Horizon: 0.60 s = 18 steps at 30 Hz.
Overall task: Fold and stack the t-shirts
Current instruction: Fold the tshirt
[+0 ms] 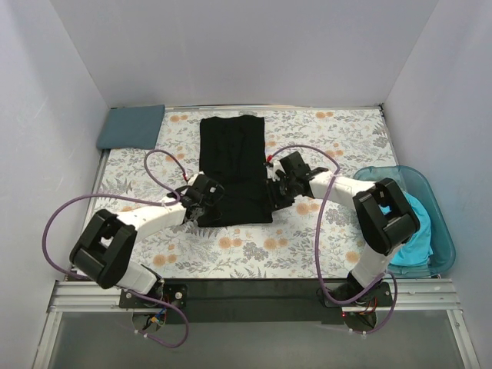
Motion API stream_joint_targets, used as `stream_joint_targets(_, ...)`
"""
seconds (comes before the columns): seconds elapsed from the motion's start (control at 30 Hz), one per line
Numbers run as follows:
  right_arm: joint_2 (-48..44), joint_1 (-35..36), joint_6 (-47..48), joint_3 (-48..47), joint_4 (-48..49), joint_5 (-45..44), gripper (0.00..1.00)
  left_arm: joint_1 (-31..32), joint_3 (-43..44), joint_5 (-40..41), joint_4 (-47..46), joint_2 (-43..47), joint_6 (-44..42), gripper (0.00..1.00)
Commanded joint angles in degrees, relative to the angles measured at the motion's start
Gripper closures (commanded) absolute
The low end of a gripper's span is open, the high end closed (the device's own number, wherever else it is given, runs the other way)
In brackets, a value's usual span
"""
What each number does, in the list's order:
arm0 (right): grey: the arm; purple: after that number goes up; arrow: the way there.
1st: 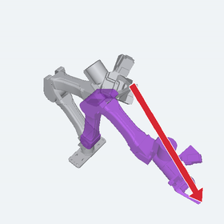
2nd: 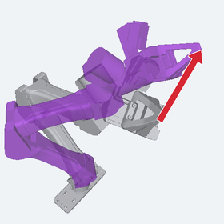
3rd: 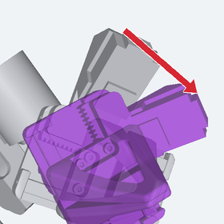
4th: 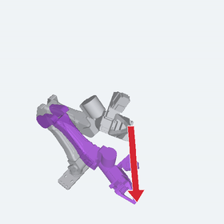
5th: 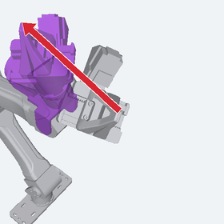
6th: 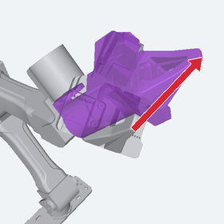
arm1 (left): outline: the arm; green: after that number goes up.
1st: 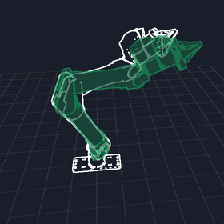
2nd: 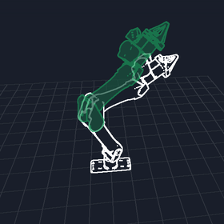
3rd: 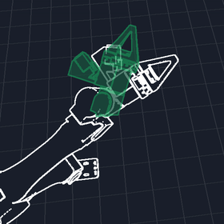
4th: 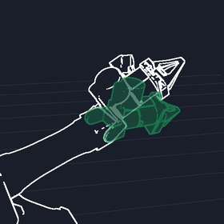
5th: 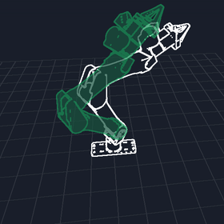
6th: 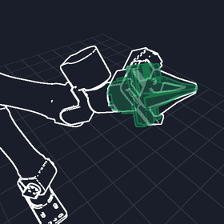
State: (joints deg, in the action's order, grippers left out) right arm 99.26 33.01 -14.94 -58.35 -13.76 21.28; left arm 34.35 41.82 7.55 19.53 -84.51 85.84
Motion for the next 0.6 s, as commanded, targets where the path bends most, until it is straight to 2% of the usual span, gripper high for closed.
stream_joint_targets(0.0,-6.71,0.03,-0.97,0.95,1.19,2.63,0.63,0.02,-3.15,-2.28,7.71,6.36,1.87,0.76)
stream_joint_targets(0.1,-7.59,-0.40,0.52,-0.80,1.36,1.58,0.62,-0.77,-1.49,0.87,8.33,10.92,1.00,0.71)
stream_joint_targets(0.13,-6.81,-0.93,0.79,-2.46,1.80,1.66,0.63,-2.78,-0.96,1.93,7.81,11.82,-0.57,0.70)
stream_joint_targets(0.27,-2.07,-2.42,1.84,-8.16,3.73,6.04,0.63,-10.69,1.23,-2.78,0.10,12.53,-5.84,0.69)
stream_joint_targets(0.43,6.88,-3.57,1.93,-14.77,5.93,9.92,0.64,-15.70,7.38,-10.35,-5.46,0.44,-9.20,0.71)
stream_joint_targets(0.57,12.70,-4.97,1.75,-17.76,7.96,12.64,0.64,-17.82,9.77,-11.59,-9.67,-6.70,-9.03,0.76)
